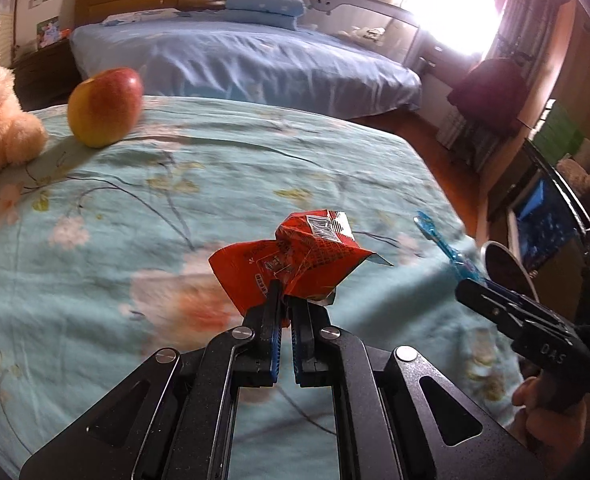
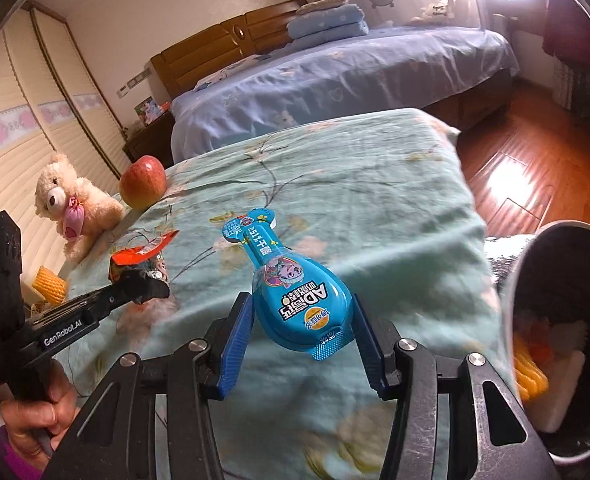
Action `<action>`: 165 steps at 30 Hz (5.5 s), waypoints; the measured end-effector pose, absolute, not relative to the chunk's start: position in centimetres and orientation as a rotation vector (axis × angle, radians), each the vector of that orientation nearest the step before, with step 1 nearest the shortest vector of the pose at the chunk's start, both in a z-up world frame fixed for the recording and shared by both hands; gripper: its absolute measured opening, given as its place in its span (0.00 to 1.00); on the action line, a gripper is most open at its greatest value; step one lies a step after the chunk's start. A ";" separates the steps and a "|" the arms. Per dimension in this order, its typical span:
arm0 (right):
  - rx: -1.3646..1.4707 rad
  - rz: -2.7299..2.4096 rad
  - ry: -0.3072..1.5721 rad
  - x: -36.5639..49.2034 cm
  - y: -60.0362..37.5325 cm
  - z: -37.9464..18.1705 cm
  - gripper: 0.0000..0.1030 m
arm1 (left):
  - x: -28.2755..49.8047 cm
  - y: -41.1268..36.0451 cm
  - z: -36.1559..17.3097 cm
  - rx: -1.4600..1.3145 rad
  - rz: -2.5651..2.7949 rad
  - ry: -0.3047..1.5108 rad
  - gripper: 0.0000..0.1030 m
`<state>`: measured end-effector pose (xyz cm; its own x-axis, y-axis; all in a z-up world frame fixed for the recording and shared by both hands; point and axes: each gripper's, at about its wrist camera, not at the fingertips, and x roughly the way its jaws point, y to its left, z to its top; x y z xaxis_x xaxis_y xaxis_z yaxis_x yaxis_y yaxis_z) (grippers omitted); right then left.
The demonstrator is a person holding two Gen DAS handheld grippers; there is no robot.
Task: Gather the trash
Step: 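Carry the red-orange wrapper and blue bottle over the black bin, then open both tools to drop the wrapper and blue bottle into the bin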
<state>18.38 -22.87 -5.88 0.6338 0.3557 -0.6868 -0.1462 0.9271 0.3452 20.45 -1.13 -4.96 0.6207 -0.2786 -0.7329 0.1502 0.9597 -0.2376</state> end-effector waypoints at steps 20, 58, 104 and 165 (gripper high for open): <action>0.312 0.150 0.803 13.3 -28.8 -5.9 0.49 | 17.7 -8.9 -4.0 -0.097 -0.405 0.868 0.03; 0.373 -0.011 0.750 9.4 -36.9 -5.8 0.49 | 15.9 -20.0 -2.8 0.036 -0.575 0.855 0.03; 0.392 -0.101 0.764 9.7 -41.6 -6.8 0.49 | 16.3 -26.4 -3.2 0.099 -0.643 0.867 0.03; 0.389 -0.108 0.790 11.5 -42.9 -7.4 0.49 | 17.8 -28.6 -4.2 0.131 -0.630 0.893 0.04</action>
<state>11.53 -42.85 -7.35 0.7026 0.0496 -0.7098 0.2380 0.9237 0.3001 17.80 -28.55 -4.18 0.4604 -0.4576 -0.7606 0.5632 0.8129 -0.1482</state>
